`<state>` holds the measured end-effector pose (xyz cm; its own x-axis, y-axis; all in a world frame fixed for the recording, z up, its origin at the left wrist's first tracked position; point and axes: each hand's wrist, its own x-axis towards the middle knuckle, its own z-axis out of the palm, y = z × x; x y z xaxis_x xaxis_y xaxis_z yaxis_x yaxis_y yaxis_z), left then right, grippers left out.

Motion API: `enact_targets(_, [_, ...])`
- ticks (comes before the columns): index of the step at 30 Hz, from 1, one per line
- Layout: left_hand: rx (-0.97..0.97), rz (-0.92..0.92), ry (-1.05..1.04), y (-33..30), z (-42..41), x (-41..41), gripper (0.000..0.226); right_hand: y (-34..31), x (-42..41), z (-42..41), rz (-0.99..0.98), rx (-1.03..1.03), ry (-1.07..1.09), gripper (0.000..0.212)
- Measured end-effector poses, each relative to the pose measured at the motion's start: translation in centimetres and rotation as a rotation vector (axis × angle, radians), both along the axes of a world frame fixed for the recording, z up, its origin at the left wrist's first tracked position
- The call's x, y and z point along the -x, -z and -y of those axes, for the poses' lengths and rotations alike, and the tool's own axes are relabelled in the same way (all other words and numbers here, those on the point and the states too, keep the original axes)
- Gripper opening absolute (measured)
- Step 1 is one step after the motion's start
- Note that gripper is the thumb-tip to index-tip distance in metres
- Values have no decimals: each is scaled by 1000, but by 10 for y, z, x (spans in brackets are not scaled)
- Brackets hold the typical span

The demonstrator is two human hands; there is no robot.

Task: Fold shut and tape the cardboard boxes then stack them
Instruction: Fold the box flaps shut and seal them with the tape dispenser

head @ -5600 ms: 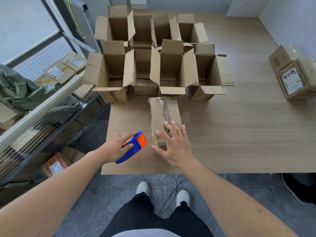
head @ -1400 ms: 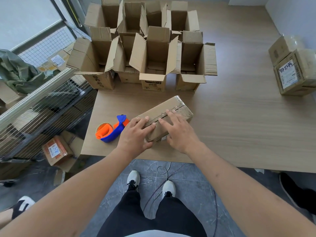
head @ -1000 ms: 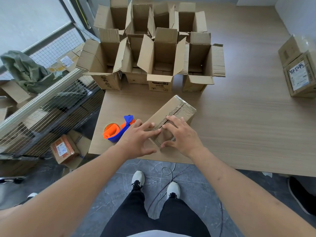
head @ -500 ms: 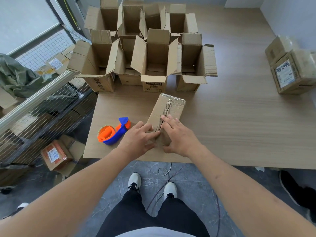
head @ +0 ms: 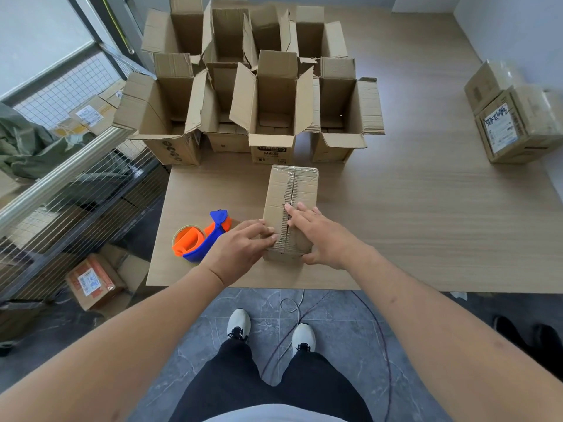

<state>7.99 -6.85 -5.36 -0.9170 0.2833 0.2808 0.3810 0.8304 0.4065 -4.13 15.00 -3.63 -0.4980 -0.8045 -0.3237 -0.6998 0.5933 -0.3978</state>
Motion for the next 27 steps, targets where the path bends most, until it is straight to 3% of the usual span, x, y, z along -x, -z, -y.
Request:
enact_targets(7, [58, 153, 97, -16, 18, 9, 45, -1, 3, 5, 15, -33, 7, 120])
enact_targets(12, [-48, 116, 35, -9, 7, 7, 38, 4, -15, 18, -50, 41, 105, 87])
enact_targets(15, [-37, 147, -21, -9, 10, 2, 58, 6, -29, 29, -101, 62, 199, 84])
enact_targets(19, [100, 276, -78, -11, 32, 2, 91, 4, -39, 49, -126, 45, 402, 94])
enact_targets(27, [193, 414, -305, -18, 70, 21, 72, 8, -45, 104, -76, -30, 875, 98])
